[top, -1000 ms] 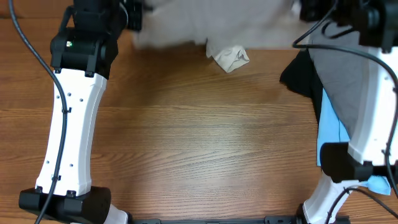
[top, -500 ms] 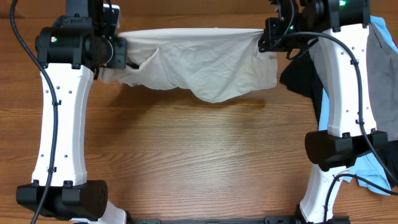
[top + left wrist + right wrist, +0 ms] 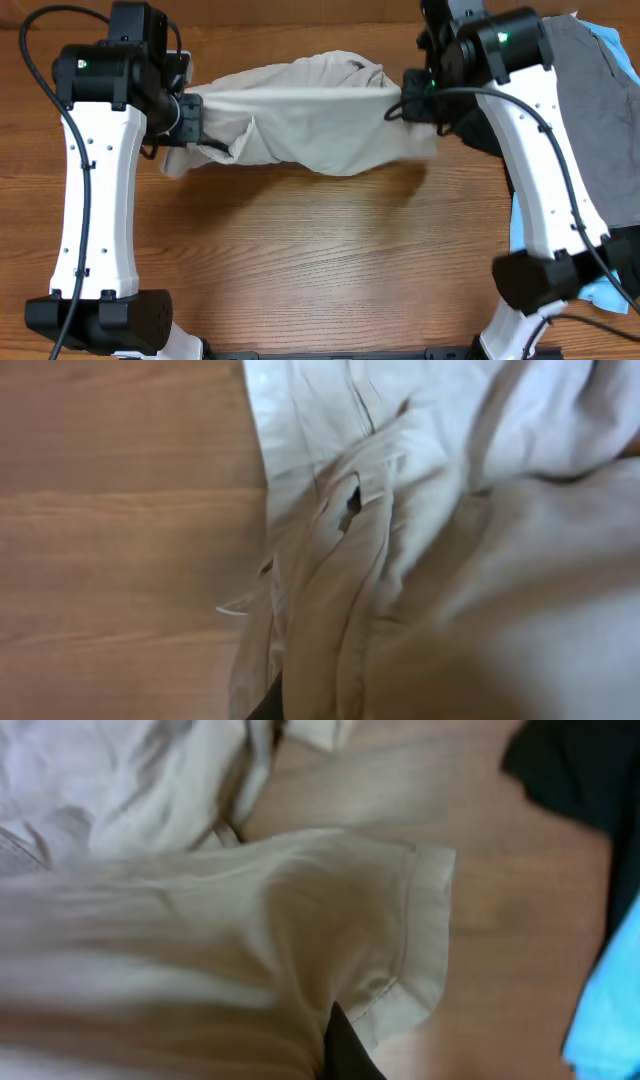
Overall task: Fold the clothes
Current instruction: 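Lift the shorts with both grippers and stretch them apart, then lower the stretched shorts onto the table center with both grippers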
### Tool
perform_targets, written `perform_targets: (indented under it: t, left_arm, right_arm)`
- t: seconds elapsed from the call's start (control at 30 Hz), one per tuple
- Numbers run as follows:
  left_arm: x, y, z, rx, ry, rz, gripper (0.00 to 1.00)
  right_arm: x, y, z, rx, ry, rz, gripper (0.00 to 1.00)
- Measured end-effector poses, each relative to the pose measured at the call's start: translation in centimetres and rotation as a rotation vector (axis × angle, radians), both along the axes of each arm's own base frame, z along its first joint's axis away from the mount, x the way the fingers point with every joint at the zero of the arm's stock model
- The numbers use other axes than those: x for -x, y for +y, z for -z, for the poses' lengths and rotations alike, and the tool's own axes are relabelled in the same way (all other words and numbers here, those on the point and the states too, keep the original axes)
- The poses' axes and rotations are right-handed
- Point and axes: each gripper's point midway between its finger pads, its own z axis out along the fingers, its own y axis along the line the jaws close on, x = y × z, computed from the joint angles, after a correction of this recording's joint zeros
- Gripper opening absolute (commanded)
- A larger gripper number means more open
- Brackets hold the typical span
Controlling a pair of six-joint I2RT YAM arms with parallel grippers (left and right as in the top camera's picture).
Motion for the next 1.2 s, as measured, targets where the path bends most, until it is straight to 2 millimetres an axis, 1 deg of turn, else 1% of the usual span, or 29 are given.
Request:
perform_targets:
  t: [0.07, 0.2, 0.27, 0.33, 0.47, 0.5, 0.53, 0.6, 0.63, 0.7, 0.77, 0.83, 0.87, 0.9, 0.93, 0.97, 1.0, 1.03, 1.1, 1.2]
  left_arm:
    - [0.5, -0.3, 0.9, 0.014, 0.033, 0.004, 0.05]
    - [1.7, -0.9, 3.5, 0.049, 0.106, 0.009, 0.04]
    - [2.7, -1.3, 5.0, 0.066, 0.146, 0.015, 0.04]
    - [3.7, -1.6, 6.4, 0.084, 0.169, 0.015, 0.04]
    - [6.1, -2.1, 8.6, 0.118, 0.211, 0.005, 0.04]
    - [6.6, -2.3, 9.2, 0.13, 0.218, 0.003, 0.04]
    - [7.3, -2.4, 9.8, 0.137, 0.234, 0.001, 0.04]
    - [8.4, -2.4, 11.4, 0.144, 0.271, -0.003, 0.04]
    - [8.9, -2.5, 12.2, 0.146, 0.288, -0.005, 0.04]
    - [9.7, -2.5, 14.0, 0.15, 0.321, -0.021, 0.04]
    - [10.8, -2.5, 15.5, 0.152, 0.361, -0.037, 0.04]
    - [11.4, -2.5, 16.5, 0.153, 0.38, -0.058, 0.04]
    - [11.6, -2.5, 16.8, 0.153, 0.387, -0.067, 0.04]
    - [11.8, -2.5, 17.2, 0.154, 0.392, -0.079, 0.04]
    - [11.9, -2.5, 17.3, 0.155, 0.395, -0.088, 0.06]
    - [11.9, -2.5, 17.5, 0.155, 0.393, -0.095, 0.09]
    - [11.8, -2.5, 17.5, 0.156, 0.389, -0.105, 0.12]
    - [11.7, -2.5, 17.5, 0.157, 0.386, -0.111, 0.15]
    - [11.6, -2.5, 17.5, 0.158, 0.382, -0.12, 0.22]
    - [11.5, -2.5, 17.5, 0.159, 0.38, -0.132, 0.24]
  right_arm:
    - [1.6, -0.5, 0.3, 0.004, 0.03, 0.019, 0.04]
    - [4.9, -1.2, 1.2, 0.0, 0.085, 0.046, 0.04]
    - [6.4, -1.4, 2.0, -0.01, 0.113, 0.053, 0.04]
    - [7.3, -1.4, 3.1, -0.023, 0.133, 0.057, 0.04]
    - [9.3, -1.3, 6.4, -0.043, 0.201, 0.064, 0.04]
    - [10.3, -1.4, 7.9, -0.045, 0.236, 0.071, 0.04]
    - [10.4, -1.4, 8.1, -0.047, 0.241, 0.073, 0.04]
    - [11.3, -1.3, 10.0, -0.06, 0.273, 0.078, 0.04]
    - [11.7, -1.2, 10.6, -0.064, 0.286, 0.078, 0.04]
    - [12.8, -1.2, 12.4, -0.075, 0.328, 0.084, 0.04]
    - [13.7, -1.0, 13.8, -0.088, 0.365, 0.088, 0.04]
    - [14.4, -0.9, 14.9, -0.101, 0.39, 0.09, 0.04]
    - [14.7, -0.8, 15.3, -0.105, 0.403, 0.092, 0.06]
    - [15.0, -0.8, 15.6, -0.109, 0.413, 0.093, 0.11]
    - [15.1, -0.7, 15.7, -0.114, 0.419, 0.093, 0.21]
    - [15.2, -0.7, 15.8, -0.116, 0.421, 0.09, 0.36]
    - [15.2, -0.7, 15.8, -0.118, 0.424, 0.093, 0.47]
    - [15.2, -0.7, 15.8, -0.12, 0.425, 0.094, 0.53]
    - [15.3, -0.6, 15.8, -0.124, 0.428, 0.092, 0.56]
    - [15.5, -0.6, 15.8, -0.124, 0.435, 0.091, 0.56]
